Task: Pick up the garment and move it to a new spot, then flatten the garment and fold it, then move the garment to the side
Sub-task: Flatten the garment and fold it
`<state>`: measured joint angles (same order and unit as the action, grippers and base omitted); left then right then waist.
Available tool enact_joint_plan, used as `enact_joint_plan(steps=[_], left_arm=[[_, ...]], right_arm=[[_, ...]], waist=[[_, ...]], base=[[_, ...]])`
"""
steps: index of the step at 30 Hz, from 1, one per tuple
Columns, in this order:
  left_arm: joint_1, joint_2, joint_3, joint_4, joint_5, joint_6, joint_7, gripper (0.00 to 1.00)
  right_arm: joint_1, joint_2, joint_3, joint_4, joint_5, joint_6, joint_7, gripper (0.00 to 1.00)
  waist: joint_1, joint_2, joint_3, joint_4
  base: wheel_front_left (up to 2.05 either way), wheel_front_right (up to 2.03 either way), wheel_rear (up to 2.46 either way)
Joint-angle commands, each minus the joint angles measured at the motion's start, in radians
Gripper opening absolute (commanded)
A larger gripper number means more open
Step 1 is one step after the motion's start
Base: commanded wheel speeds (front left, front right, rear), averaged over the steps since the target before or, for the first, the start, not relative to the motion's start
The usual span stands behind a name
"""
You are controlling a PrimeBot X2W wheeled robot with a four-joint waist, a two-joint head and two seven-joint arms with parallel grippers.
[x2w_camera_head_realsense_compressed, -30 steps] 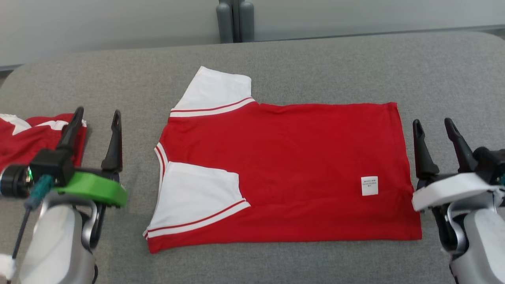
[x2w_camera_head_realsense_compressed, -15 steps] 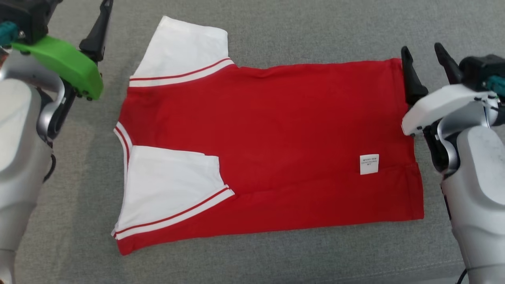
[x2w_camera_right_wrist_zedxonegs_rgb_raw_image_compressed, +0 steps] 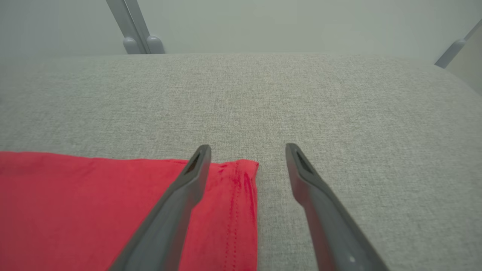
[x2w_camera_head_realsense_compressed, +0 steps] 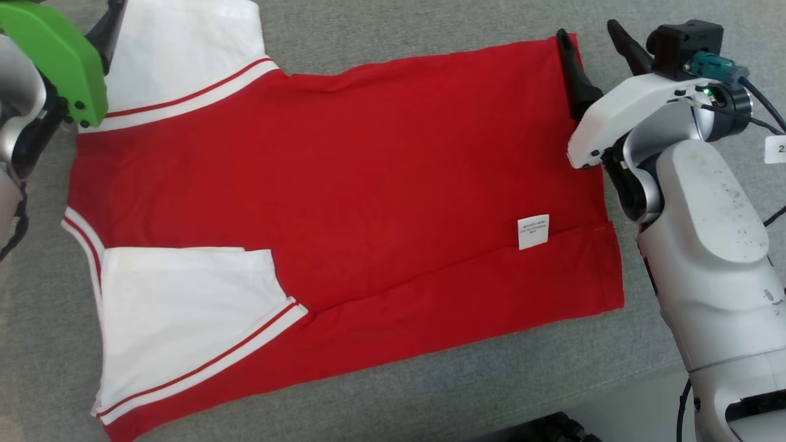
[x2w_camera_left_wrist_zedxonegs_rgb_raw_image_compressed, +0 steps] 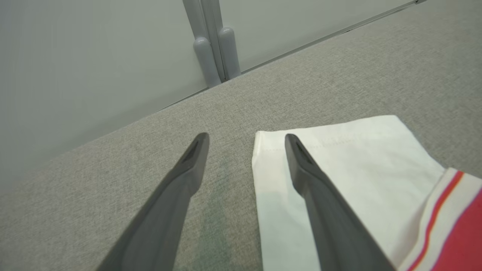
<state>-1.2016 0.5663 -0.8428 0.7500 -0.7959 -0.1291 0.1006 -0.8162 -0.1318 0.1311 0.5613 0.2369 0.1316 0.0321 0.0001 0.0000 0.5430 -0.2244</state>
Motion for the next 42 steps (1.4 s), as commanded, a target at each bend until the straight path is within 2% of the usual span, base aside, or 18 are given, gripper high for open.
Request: enact_joint_plan(steps=[1, 9, 14, 15, 16, 17, 18, 29, 30, 31, 32, 33, 34, 36, 42], left_arm=[[-0.022, 0.022, -0.01, 0.019, -0.009, -0.002, 0.004, 1.0], [-0.051, 0.039, -0.06, 0.111, -0.106, -0.002, 0.005, 1.0], [-0.058, 0.037, -0.104, 0.169, -0.118, -0.002, 0.021, 1.0], [-0.055, 0.026, -0.112, 0.177, -0.131, -0.002, 0.031, 0.79], [-0.055, 0.02, -0.119, 0.178, -0.14, -0.002, 0.037, 0.44], [-0.058, 0.015, -0.129, 0.173, -0.15, -0.003, 0.04, 0.17], [-0.059, 0.012, -0.136, 0.166, -0.159, -0.003, 0.041, 0.0], [-0.134, 0.027, -0.211, 0.075, -0.212, -0.002, -0.04, 0.0], [-0.136, 0.027, -0.217, 0.071, -0.218, -0.002, -0.046, 0.0], [-0.14, 0.027, -0.222, 0.064, -0.224, -0.002, -0.058, 0.0], [-0.144, 0.027, -0.225, 0.062, -0.229, -0.002, -0.066, 0.0], [-0.148, 0.024, -0.231, 0.057, -0.236, -0.002, -0.073, 0.0], [-0.152, 0.023, -0.236, 0.052, -0.236, -0.002, -0.081, 0.0], [-0.157, 0.017, -0.244, 0.044, -0.247, -0.002, -0.1, 0.0], [-0.141, 0.007, -0.266, 0.023, -0.271, -0.002, -0.189, 0.0]], right_arm=[[-0.018, 0.013, 0.015, 0.002, 0.012, -0.002, -0.008, 1.0], [-0.033, 0.024, 0.073, -0.021, 0.05, -0.002, -0.019, 1.0], [-0.031, 0.022, 0.098, -0.037, 0.073, -0.002, -0.01, 1.0], [-0.03, 0.02, 0.104, -0.039, 0.083, -0.002, -0.001, 1.0], [-0.028, 0.017, 0.107, -0.04, 0.093, -0.002, 0.003, 1.0], [-0.027, 0.011, 0.109, -0.042, 0.102, -0.002, 0.012, 1.0], [-0.027, 0.005, 0.11, -0.041, 0.105, -0.002, 0.018, 1.0], [-0.053, -0.036, 0.117, -0.005, 0.142, -0.002, 0.093, 1.0], [-0.056, -0.038, 0.117, 0.001, 0.142, -0.002, 0.096, 0.98], [-0.059, -0.042, 0.113, 0.009, 0.144, -0.002, 0.103, 0.79], [-0.061, -0.044, 0.113, 0.016, 0.142, -0.002, 0.109, 0.49], [-0.065, -0.047, 0.112, 0.022, 0.139, -0.002, 0.113, 0.11], [-0.069, -0.047, 0.11, 0.027, 0.14, -0.002, 0.114, 0.0], [-0.073, -0.05, 0.103, 0.043, 0.147, -0.002, 0.121, 0.0], [-0.074, -0.068, 0.074, 0.062, 0.117, -0.002, 0.039, 0.0]], waist=[[-0.0001, 0.0, 0.04, -0.055], [-0.0001, 0.0, 0.068, -0.101], [-0.0001, 0.0, 0.077, -0.108], [-0.0001, 0.0, 0.078, -0.106], [-0.0001, 0.0, 0.077, -0.103], [-0.0001, 0.0, 0.075, -0.099], [-0.0001, 0.0, 0.073, -0.095], [-0.0001, 0.0, 0.054, -0.029], [-0.0001, 0.0, 0.055, -0.025], [-0.0001, 0.0, 0.055, -0.02], [-0.0001, 0.0, 0.056, -0.016], [-0.0001, 0.0, 0.057, -0.01], [-0.0001, 0.0, 0.057, -0.006], [-0.0001, 0.0, 0.057, 0.003], [-0.0001, 0.0, 0.022, 0.033]], base=[[0.0, 0.0, 0.0], [0.0, 0.0, 0.0], [0.0, 0.0, 0.0], [0.0, 0.0, 0.0], [0.0, 0.0, 0.0], [0.0, 0.0, 0.0], [0.0, 0.0, 0.0], [0.0, 0.0, 0.0], [0.0, 0.0, 0.0], [0.0, 0.0, 0.0], [0.0, 0.0, 0.0], [0.0, 0.0, 0.0], [0.0, 0.0, 0.0], [0.0, 0.0, 0.0], [0.0, 0.0, 0.0]])
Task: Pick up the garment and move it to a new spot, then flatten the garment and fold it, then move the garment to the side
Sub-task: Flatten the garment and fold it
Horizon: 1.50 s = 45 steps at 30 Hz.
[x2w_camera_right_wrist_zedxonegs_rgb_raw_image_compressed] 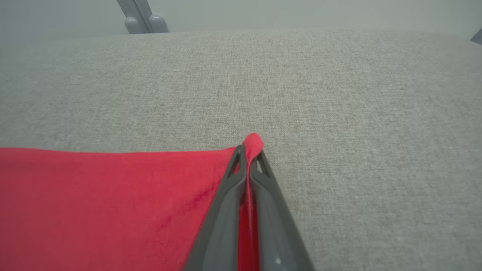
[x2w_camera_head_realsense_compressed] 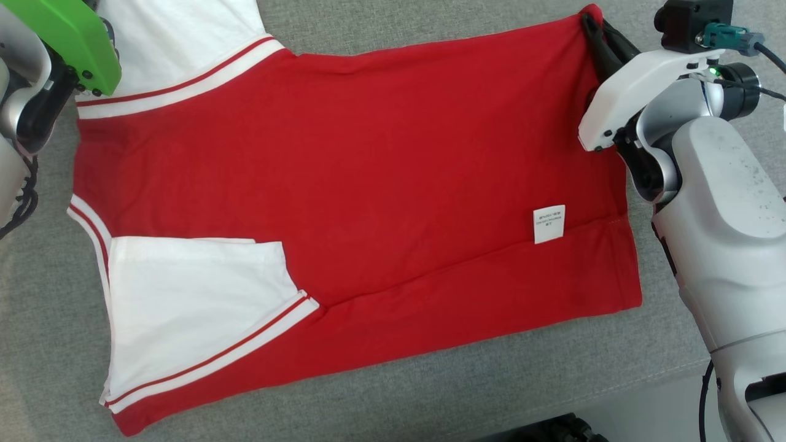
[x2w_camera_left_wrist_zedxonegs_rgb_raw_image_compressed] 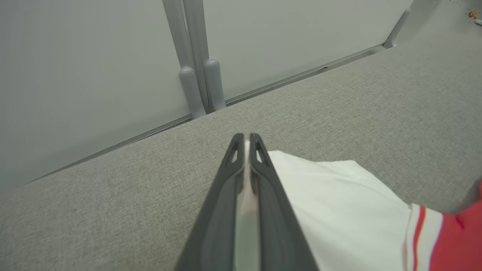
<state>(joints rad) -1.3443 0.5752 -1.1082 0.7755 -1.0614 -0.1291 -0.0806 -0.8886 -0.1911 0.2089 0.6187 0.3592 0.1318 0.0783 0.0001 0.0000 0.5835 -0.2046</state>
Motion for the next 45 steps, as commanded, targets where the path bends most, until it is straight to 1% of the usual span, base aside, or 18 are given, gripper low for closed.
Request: enact_joint_plan(steps=[1, 5, 11, 14, 17, 20, 24, 29, 32, 34, 37, 39, 40, 41, 42, 43, 45], left_arm=[[0.013, -0.002, -0.003, -0.008, -0.012, -0.002, -0.027, 0.0], [0.055, 0.002, -0.001, -0.043, -0.038, -0.002, -0.109, 0.0], [0.162, 0.006, 0.017, -0.149, -0.057, -0.002, -0.172, 0.0], [0.231, 0.006, 0.047, -0.216, -0.049, 0.02, -0.183, 0.0], [0.32, 0.01, 0.122, -0.32, -0.018, 0.058, -0.184, 0.0], [0.444, 0.006, 0.218, -0.433, 0.026, 0.099, -0.184, 0.0], [0.613, -0.009, 0.334, -0.561, 0.088, 0.145, -0.185, 0.0], [0.816, -0.042, 0.448, -0.666, 0.159, 0.178, -0.185, 0.0], [0.931, -0.074, 0.486, -0.7, 0.194, 0.177, -0.184, 0.0], [0.989, -0.093, 0.493, -0.705, 0.211, 0.17, -0.183, 0.0], [1.054, -0.12, 0.508, -0.696, 0.23, 0.166, -0.184, 0.0], [1.087, -0.133, 0.527, -0.683, 0.245, 0.171, -0.184, 0.0], [1.103, -0.145, 0.543, -0.677, 0.249, 0.175, -0.184, 0.0], [1.114, -0.154, 0.552, -0.674, 0.257, 0.173, -0.184, 0.0], [1.127, -0.167, 0.559, -0.669, 0.266, 0.167, -0.184, 0.45], [1.136, -0.173, 0.565, -0.665, 0.275, 0.163, -0.184, 1.0], [1.144, -0.185, 0.582, -0.658, 0.295, 0.156, -0.184, 1.0]], right_arm=[[0.006, -0.008, -0.005, 0.008, -0.005, -0.002, -0.022, 0.0], [0.047, -0.022, -0.014, 0.016, 0.0, -0.002, -0.078, 0.0], [0.136, -0.055, -0.026, -0.002, 0.013, -0.002, -0.158, 0.0], [0.187, -0.073, -0.046, -0.016, 0.017, -0.002, -0.188, 0.0], [0.24, -0.083, -0.071, -0.039, 0.018, -0.002, -0.214, 0.0], [0.292, -0.092, -0.093, -0.066, 0.022, -0.002, -0.244, 0.0], [0.359, -0.091, -0.114, -0.1, 0.025, -0.002, -0.273, 0.0], [0.448, -0.08, -0.146, -0.153, 0.033, -0.002, -0.302, 0.0], [0.513, -0.073, -0.163, -0.181, 0.043, -0.002, -0.309, 0.0], [0.551, -0.067, -0.168, -0.198, 0.05, -0.002, -0.309, 0.0], [0.6, -0.064, -0.18, -0.226, 0.06, -0.002, -0.31, 0.0], [0.63, -0.058, -0.181, -0.243, 0.064, -0.002, -0.31, 0.0], [0.644, -0.056, -0.181, -0.253, 0.067, -0.002, -0.306, 0.02], [0.651, -0.056, -0.179, -0.26, 0.07, -0.002, -0.303, 0.47], [0.662, -0.056, -0.18, -0.268, 0.075, -0.002, -0.3, 1.0], [0.669, -0.058, -0.182, -0.274, 0.077, -0.002, -0.3, 1.0], [0.681, -0.06, -0.18, -0.293, 0.086, -0.002, -0.303, 1.0]], waist=[[-0.0001, 0.0, -0.03, 0.02], [-0.0001, 0.0, -0.079, 0.049], [-0.0001, 0.0, -0.144, 0.106], [-0.0001, 0.0, -0.168, 0.132], [-0.0001, 0.0, -0.187, 0.153], [-0.0001, 0.0, -0.206, 0.168], [-0.0001, 0.0, -0.228, 0.177], [-0.0001, 0.0, -0.255, 0.179], [-0.0001, 0.0, -0.274, 0.183], [-0.0001, 0.0, -0.283, 0.186], [-0.0001, 0.0, -0.29, 0.188], [-0.0001, 0.0, -0.293, 0.188], [-0.0001, 0.0, -0.295, 0.188], [-0.0001, 0.0, -0.296, 0.188], [-0.0001, 0.0, -0.298, 0.19], [-0.0001, 0.0, -0.3, 0.191], [-0.0001, 0.0, -0.304, 0.193]], base=[[0.0, 0.0, 0.0], [0.0, 0.0, 0.0], [0.0, 0.0, 0.0], [0.0, 0.0, 0.0], [0.0, 0.0, 0.0], [0.0, 0.0, 0.0], [0.0, 0.0, 0.0], [0.0, 0.0, 0.0], [0.0, 0.0, 0.0], [0.0, 0.0, 0.0], [0.0, 0.0, 0.0], [0.0, 0.0, 0.0], [0.0, 0.0, 0.0], [0.0, 0.0, 0.0], [0.0, 0.0, 0.0], [0.0, 0.0, 0.0], [0.0, 0.0, 0.0]])
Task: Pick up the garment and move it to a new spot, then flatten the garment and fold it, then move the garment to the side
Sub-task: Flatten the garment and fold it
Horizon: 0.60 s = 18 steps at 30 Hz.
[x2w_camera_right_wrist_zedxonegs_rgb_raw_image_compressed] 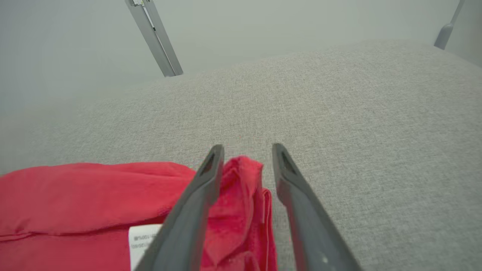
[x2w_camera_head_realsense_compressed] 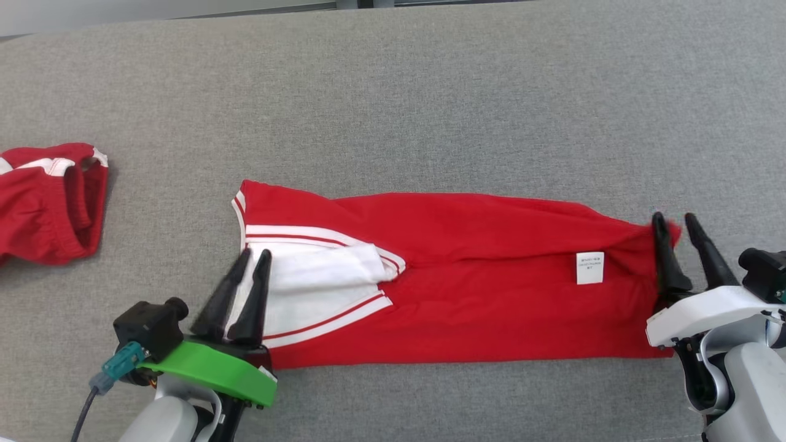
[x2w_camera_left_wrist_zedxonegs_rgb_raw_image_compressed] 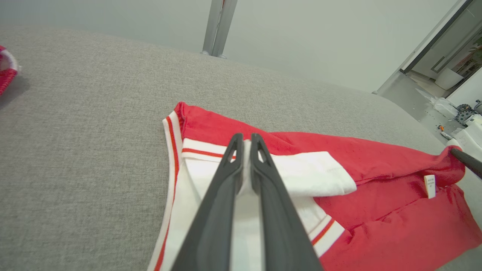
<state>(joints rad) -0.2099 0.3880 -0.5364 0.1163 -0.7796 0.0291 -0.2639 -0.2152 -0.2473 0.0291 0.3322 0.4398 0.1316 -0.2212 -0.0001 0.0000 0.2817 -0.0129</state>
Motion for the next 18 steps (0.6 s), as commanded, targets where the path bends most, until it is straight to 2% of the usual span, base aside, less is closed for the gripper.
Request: enact_joint_plan(steps=[1, 7, 13, 18], left_arm=[[0.011, -0.006, 0.028, 0.001, 0.026, -0.002, 0.0, 1.0], [0.037, -0.051, 0.161, -0.026, 0.143, 0.002, 0.0, 1.0], [0.077, -0.126, 0.318, -0.078, 0.328, -0.015, 0.0, 1.0], [0.11, -0.21, 0.442, -0.102, 0.456, -0.056, 0.0, 1.0]], right_arm=[[0.015, -0.006, 0.001, -0.02, 0.013, -0.002, -0.008, 1.0], [0.048, -0.017, -0.006, -0.082, 0.043, -0.002, -0.025, 1.0], [0.067, 0.002, -0.024, -0.035, 0.062, -0.002, 0.011, 1.0], [0.066, 0.022, -0.021, 0.028, 0.078, -0.002, 0.009, 1.0]], waist=[[0.0001, 0.0, -0.005, 0.002], [0.0001, 0.0, -0.018, -0.001], [0.0001, 0.0, -0.027, 0.0], [0.0001, 0.0, -0.028, 0.003]], base=[[0.0, 0.0, 0.0], [0.0, 0.0, 0.0], [0.0, 0.0, 0.0], [0.0, 0.0, 0.0]])
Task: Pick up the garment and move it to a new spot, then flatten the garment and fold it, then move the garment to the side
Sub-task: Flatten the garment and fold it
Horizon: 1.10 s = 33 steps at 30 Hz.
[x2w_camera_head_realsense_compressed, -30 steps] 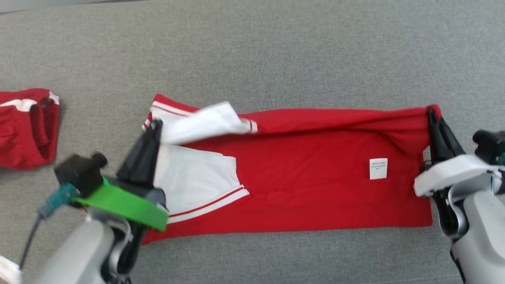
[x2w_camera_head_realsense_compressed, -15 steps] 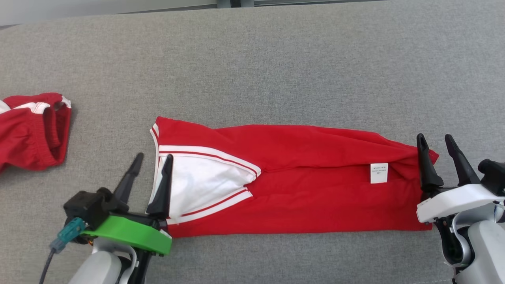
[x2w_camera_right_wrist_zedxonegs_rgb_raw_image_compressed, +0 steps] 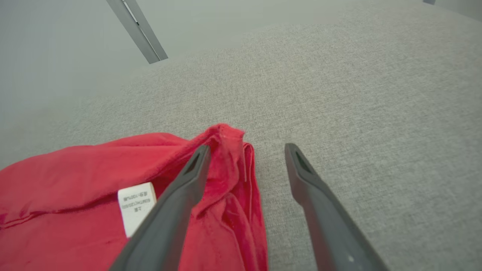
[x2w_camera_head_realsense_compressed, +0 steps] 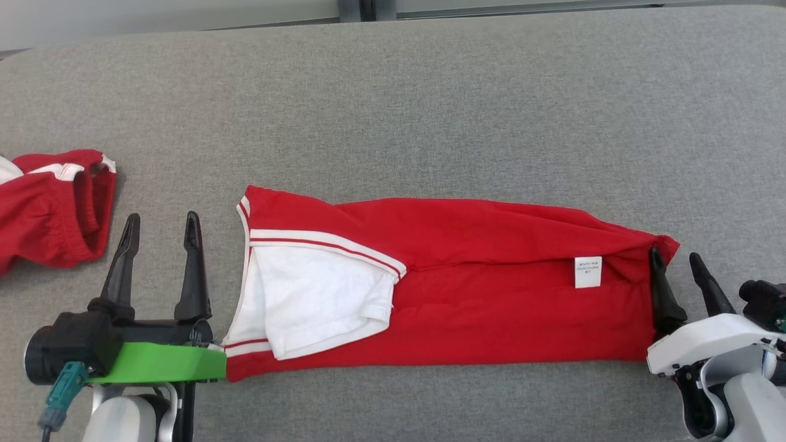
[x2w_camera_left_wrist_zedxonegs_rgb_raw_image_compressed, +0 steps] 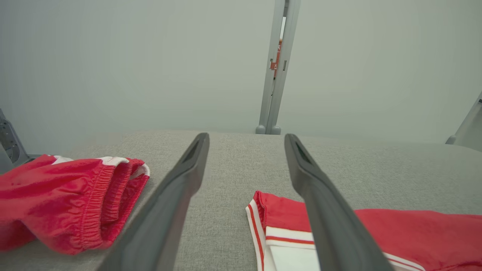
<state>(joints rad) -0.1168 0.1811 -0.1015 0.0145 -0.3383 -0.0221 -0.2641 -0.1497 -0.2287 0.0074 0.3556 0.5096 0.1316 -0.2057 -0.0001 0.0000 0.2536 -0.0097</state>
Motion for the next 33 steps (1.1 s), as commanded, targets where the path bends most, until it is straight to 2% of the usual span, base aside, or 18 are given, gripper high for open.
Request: enact_joint_plan(steps=[1, 7, 12, 13, 14, 15, 23, 33], left_arm=[[0.022, -0.016, 0.027, 0.0, 0.032, -0.014, 0.0, 1.0], [0.039, -0.081, 0.136, 0.016, 0.119, -0.061, 0.0, 1.0], [0.032, -0.11, 0.173, 0.04, 0.15, -0.089, 0.0, 1.0], [0.031, -0.114, 0.176, 0.042, 0.155, -0.092, 0.0, 1.0], [0.031, -0.117, 0.18, 0.044, 0.158, -0.094, 0.0, 1.0], [0.032, -0.119, 0.184, 0.045, 0.162, -0.097, 0.0, 1.0], [0.045, -0.128, 0.218, 0.038, 0.181, -0.107, 0.0, 1.0], [0.059, -0.13, 0.219, 0.042, 0.189, -0.109, 0.0, 1.0]], right_arm=[[-0.004, 0.008, 0.004, 0.02, 0.011, -0.002, -0.007, 1.0], [-0.057, 0.026, 0.039, 0.141, 0.044, -0.002, -0.02, 1.0], [-0.099, 0.033, 0.093, 0.249, 0.074, -0.002, -0.028, 0.99], [-0.103, 0.037, 0.104, 0.262, 0.079, -0.002, -0.028, 0.48], [-0.107, 0.039, 0.117, 0.275, 0.085, -0.001, -0.031, 0.19], [-0.109, 0.039, 0.124, 0.284, 0.092, -0.001, -0.033, 0.0], [-0.088, 0.017, 0.142, 0.299, 0.149, -0.002, -0.055, 0.0], [-0.123, -0.102, 0.026, 0.267, 0.099, -0.002, -0.06, 0.0]], waist=[[0.0001, 0.0, 0.0, -0.001], [0.0001, 0.0, -0.002, -0.004], [0.0001, 0.0, 0.0, 0.007], [0.0001, 0.0, -0.001, 0.009], [0.0001, 0.0, -0.002, 0.011], [0.0001, 0.0, -0.003, 0.012], [0.0001, 0.0, -0.021, 0.009], [0.0001, 0.0, -0.048, -0.008]], base=[[0.0, 0.0, 0.0], [0.0, 0.0, 0.0], [0.0, 0.0, 0.0], [0.0, 0.0, 0.0], [0.0, 0.0, 0.0], [0.0, 0.0, 0.0], [0.0, 0.0, 0.0], [0.0, 0.0, 0.0]])
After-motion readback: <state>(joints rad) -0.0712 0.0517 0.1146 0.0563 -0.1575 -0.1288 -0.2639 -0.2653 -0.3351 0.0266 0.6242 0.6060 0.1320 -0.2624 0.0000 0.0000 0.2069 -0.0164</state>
